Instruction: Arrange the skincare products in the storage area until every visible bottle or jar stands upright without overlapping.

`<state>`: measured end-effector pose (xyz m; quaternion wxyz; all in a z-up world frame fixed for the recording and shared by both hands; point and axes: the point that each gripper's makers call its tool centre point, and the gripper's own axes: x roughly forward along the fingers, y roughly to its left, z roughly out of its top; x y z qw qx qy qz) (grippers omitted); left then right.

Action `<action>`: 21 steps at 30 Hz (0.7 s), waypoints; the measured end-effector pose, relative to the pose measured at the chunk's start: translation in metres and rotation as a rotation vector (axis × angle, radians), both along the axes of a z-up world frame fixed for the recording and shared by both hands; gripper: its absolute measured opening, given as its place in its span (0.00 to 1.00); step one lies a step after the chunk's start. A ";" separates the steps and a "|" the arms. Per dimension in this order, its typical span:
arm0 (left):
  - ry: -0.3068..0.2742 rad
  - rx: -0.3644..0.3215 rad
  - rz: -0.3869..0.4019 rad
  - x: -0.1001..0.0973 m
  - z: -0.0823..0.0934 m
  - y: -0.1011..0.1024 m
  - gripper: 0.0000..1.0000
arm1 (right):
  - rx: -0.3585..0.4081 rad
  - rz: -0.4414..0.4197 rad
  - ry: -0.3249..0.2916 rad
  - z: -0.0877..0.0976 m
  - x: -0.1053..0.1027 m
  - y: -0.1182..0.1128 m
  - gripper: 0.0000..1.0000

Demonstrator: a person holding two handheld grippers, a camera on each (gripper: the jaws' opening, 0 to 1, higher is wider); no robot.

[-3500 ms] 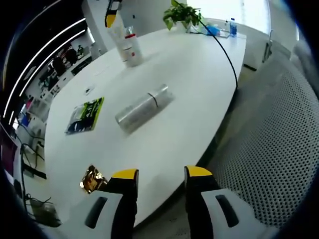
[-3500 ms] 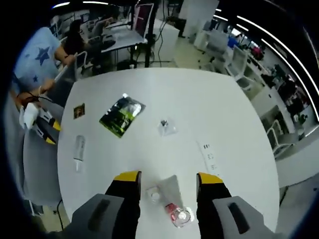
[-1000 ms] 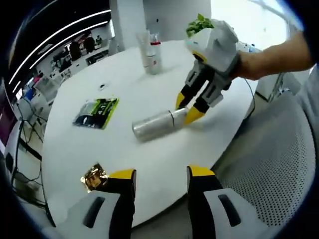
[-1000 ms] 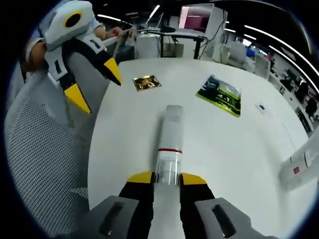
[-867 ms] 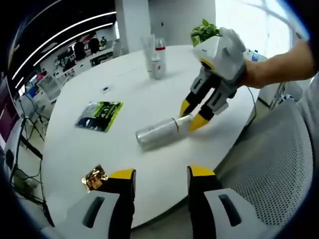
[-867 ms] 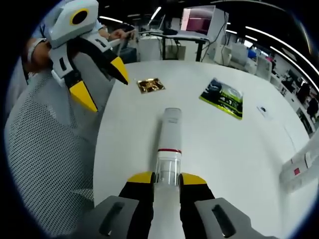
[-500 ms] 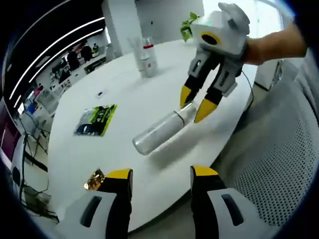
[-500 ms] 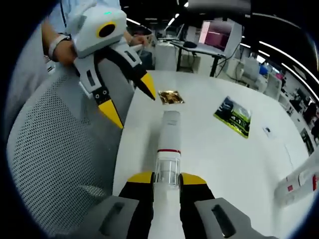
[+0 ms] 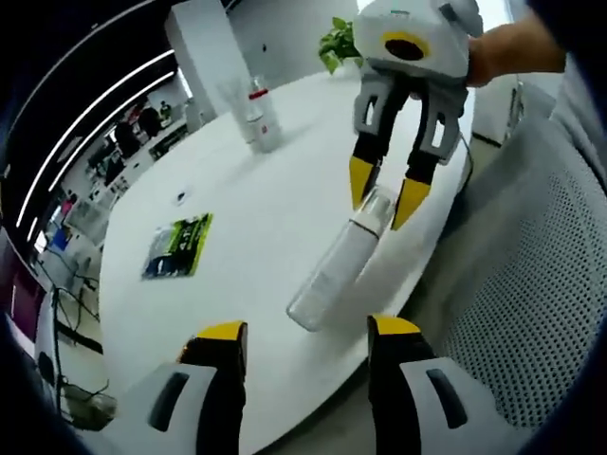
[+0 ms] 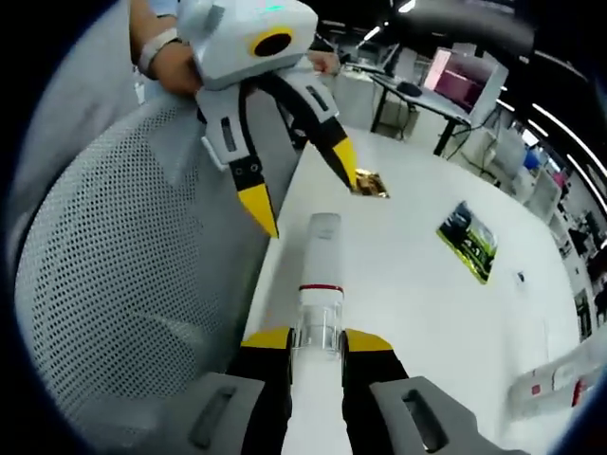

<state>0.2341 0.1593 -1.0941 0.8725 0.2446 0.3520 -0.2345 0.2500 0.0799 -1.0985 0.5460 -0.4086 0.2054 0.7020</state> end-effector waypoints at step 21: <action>0.055 0.027 -0.170 -0.012 -0.005 -0.018 0.19 | -0.010 0.266 -0.100 0.028 -0.017 0.018 0.13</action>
